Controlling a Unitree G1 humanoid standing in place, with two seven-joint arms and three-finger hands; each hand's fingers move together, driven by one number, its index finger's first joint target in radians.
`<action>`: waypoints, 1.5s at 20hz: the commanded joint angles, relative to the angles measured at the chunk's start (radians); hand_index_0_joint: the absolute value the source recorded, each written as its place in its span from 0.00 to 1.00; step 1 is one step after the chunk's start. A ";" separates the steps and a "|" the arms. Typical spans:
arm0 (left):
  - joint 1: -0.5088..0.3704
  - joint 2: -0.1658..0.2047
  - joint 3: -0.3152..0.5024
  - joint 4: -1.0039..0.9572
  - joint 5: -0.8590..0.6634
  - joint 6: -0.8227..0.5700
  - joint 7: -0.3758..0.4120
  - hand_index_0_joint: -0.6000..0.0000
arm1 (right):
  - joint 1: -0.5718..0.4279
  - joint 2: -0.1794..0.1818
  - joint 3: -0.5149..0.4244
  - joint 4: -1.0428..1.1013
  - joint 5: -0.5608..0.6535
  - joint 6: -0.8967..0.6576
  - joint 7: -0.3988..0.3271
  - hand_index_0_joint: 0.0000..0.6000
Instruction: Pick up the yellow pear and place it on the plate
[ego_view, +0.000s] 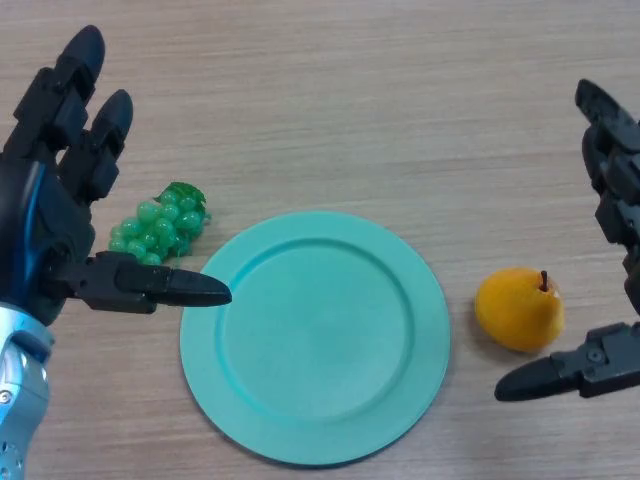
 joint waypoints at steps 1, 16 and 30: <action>-0.037 0.040 0.064 -0.086 -0.033 -0.091 0.015 1.00 | -0.030 -0.016 -0.066 -0.040 0.060 -0.155 -0.013 0.00; 0.065 0.026 0.126 -0.046 0.055 -0.188 -0.123 1.00 | -0.184 -0.077 -0.080 0.489 0.007 -0.493 -0.027 0.00; 0.072 0.012 0.120 -0.133 0.013 -0.105 -0.100 1.00 | -0.383 -0.087 0.001 1.154 -0.042 -0.679 -0.103 0.16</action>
